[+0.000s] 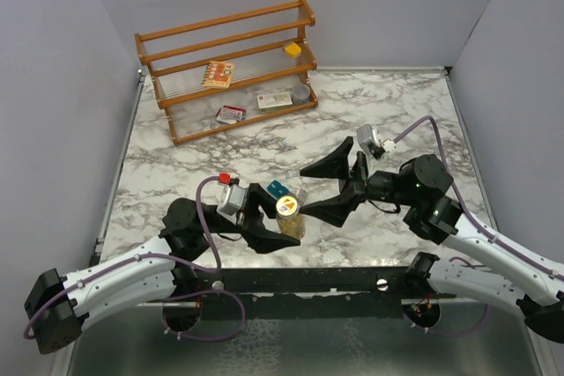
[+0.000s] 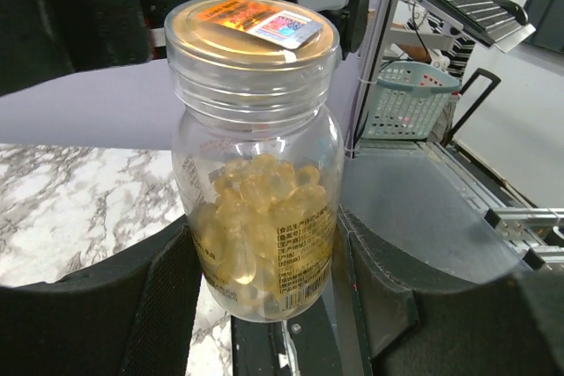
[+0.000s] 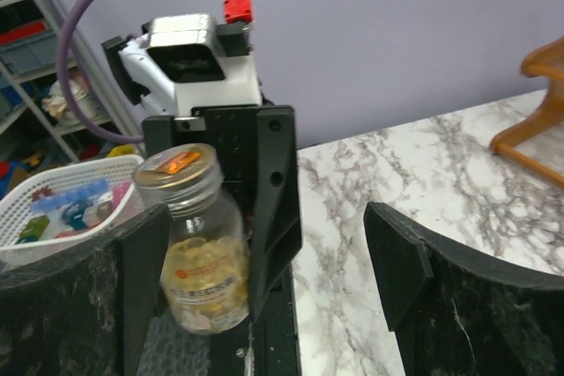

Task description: Sort the pills into containers

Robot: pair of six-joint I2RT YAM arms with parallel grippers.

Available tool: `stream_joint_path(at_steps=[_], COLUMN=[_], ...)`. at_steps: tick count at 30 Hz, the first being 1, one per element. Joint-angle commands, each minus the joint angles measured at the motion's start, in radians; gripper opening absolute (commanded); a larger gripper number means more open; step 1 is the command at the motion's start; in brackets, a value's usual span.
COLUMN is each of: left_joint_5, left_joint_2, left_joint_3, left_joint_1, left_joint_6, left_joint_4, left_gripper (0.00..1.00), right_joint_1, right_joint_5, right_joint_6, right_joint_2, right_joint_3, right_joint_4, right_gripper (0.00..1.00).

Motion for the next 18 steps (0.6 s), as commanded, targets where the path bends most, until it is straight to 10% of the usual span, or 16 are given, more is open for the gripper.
stream_joint_path(at_steps=[1,18], left_joint_5=[0.073,-0.385], left_joint_2=[0.012,-0.097], left_joint_3=[0.036,0.027], left_joint_1=[-0.021,-0.021], left_joint_6=[0.04,0.21], left_joint_4=[0.058,-0.23], left_gripper=[0.0,0.0], right_joint_1=[-0.018,-0.018], right_joint_5=[0.161,0.305], right_joint_6=[-0.025,-0.083], right_joint_2=[-0.026,-0.169], right_joint_3=[0.011,0.043], right_joint_4=[-0.02,-0.167], right_gripper=[0.92,0.94])
